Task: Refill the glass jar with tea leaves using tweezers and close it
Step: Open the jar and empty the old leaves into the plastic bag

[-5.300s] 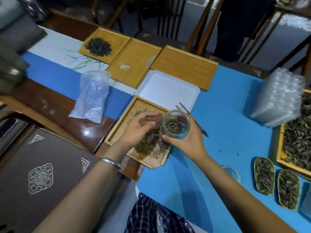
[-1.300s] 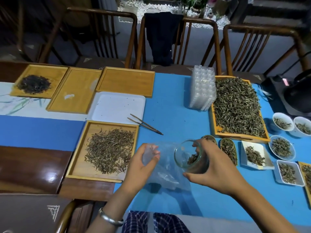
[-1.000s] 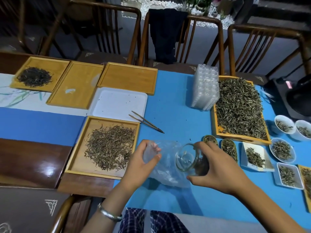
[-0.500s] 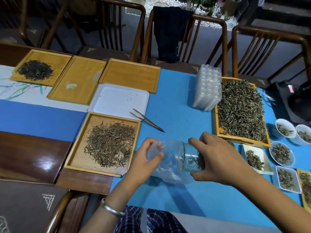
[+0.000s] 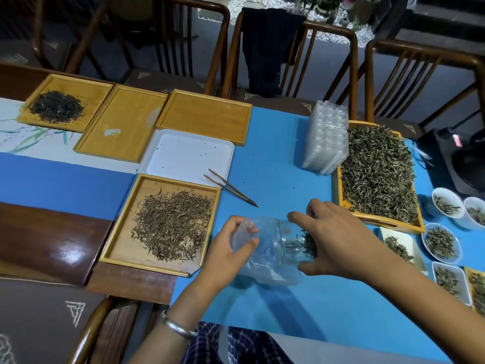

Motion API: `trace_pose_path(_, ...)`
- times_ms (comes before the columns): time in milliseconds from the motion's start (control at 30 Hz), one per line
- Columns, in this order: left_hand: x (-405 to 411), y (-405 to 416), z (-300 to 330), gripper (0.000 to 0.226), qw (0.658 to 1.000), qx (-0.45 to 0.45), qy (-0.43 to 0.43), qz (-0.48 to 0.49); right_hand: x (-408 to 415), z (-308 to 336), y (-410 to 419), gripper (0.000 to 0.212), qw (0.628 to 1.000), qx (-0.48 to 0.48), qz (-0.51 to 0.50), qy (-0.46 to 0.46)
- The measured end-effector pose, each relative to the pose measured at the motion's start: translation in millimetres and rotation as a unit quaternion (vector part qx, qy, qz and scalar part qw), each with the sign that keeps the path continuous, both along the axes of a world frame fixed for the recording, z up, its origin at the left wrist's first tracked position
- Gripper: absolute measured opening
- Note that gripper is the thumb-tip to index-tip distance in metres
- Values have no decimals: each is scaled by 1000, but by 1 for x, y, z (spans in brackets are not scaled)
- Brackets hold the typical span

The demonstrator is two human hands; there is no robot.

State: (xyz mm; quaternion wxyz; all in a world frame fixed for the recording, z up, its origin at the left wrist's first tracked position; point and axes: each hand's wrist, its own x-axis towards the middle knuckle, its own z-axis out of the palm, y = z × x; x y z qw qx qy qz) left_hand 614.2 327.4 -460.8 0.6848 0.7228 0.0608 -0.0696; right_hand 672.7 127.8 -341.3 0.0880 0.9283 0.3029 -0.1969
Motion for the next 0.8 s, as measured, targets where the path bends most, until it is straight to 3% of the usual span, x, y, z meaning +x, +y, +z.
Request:
trace_pose_path(300, 15, -1, 6, 17, 1000, -5, 3, 18, 18, 6, 5, 97, 999, 2, 46, -16)
trace_pose_path(467, 22, -3, 12, 24, 1000, -11, -3, 29, 26, 12, 5, 81, 998, 60, 38, 0)
trace_pose_path(800, 26, -3, 20, 23, 999, 37, -15, 29, 32, 15, 7, 85, 997, 47, 60, 22)
